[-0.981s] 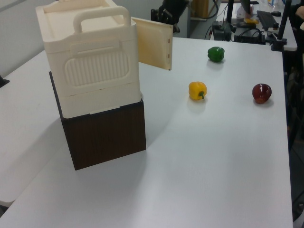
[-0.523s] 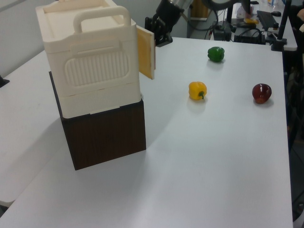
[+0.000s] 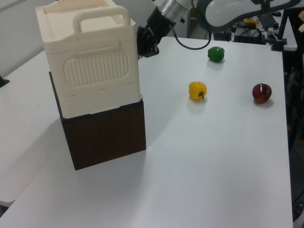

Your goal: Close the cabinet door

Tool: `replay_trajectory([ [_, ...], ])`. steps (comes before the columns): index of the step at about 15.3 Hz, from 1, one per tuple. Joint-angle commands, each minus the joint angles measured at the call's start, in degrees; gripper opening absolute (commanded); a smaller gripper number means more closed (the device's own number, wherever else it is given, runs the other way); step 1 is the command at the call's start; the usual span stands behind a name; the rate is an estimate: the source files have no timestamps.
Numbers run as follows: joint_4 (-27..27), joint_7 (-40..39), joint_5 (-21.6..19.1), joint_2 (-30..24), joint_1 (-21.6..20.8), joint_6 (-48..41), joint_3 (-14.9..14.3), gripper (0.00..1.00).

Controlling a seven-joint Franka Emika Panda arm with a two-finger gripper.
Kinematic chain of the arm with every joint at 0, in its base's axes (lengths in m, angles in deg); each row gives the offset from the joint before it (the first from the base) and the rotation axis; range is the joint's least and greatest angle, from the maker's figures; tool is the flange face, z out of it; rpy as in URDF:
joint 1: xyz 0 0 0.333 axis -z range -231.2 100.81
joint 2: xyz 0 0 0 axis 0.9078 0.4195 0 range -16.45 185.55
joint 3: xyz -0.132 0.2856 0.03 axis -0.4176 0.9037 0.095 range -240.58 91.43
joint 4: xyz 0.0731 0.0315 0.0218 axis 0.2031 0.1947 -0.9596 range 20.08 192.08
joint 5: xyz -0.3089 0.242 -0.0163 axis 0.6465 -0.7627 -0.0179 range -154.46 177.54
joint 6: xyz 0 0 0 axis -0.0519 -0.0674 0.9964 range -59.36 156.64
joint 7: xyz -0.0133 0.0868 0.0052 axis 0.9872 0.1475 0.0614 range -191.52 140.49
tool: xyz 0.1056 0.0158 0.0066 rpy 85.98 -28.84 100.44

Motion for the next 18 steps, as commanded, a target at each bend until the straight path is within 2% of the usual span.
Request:
replay_trajectory([
  [1, -0.28, 4.55, 0.79, 0.62, -0.26, 3.32, 0.59, 0.05],
  [5, 0.77, 5.33, 3.34, 0.19, -0.17, 2.71, 0.68, 0.06],
  [7, 3.93, 6.82, 3.51, -1.04, 0.26, 2.36, 0.59, 0.06],
  [11, 4.65, 9.89, 5.61, -3.41, 3.78, -15.43, -0.11, 0.05],
  [13, 4.03, 17.34, 8.95, -5.52, 5.62, -25.73, -0.81, 0.05],
  [15, 3.68, 25.95, 11.15, -5.79, 6.07, -33.03, -2.83, 0.06],
  [17, 2.19, 30.98, 12.04, -5.97, 6.68, -37.18, -4.94, 0.14],
  [18, 2.27, 31.87, 11.78, -5.97, 7.55, -38.24, -5.56, 0.23],
])
